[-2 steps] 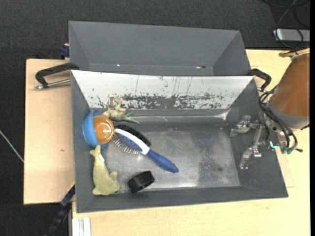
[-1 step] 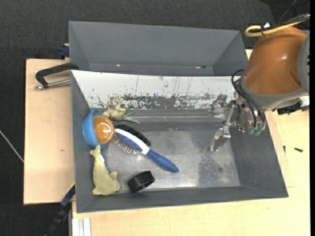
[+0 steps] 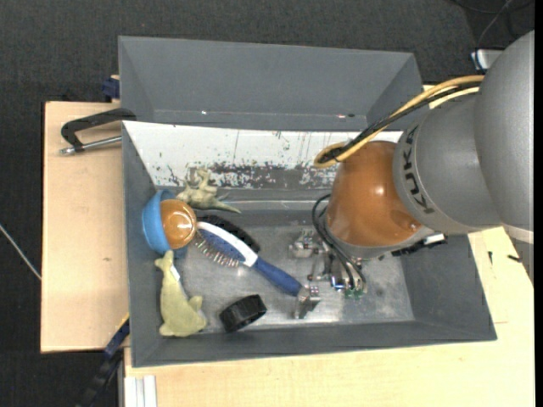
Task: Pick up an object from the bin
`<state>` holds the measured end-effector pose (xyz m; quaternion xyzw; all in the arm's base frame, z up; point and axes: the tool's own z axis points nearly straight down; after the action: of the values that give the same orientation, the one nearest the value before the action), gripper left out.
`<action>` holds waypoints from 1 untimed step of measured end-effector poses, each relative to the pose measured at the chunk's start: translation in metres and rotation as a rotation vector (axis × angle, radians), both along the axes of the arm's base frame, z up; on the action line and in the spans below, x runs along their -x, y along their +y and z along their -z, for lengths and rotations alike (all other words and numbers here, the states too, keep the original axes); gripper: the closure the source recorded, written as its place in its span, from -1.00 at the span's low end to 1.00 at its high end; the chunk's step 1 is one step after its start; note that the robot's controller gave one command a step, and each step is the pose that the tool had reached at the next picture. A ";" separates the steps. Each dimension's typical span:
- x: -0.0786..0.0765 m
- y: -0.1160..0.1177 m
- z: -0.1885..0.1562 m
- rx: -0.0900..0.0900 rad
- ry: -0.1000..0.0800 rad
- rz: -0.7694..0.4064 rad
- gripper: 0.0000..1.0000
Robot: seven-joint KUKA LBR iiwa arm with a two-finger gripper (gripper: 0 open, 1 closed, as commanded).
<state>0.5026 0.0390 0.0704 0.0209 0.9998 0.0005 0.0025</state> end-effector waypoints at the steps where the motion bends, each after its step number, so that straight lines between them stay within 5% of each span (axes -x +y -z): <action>1: -0.002 -0.001 -0.004 0.000 -0.007 0.001 1.00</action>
Offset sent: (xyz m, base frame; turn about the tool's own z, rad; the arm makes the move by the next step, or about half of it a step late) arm 0.0000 0.0000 0.0000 0.0000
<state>0.5050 0.0379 0.0742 0.0217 0.9997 0.0008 0.0060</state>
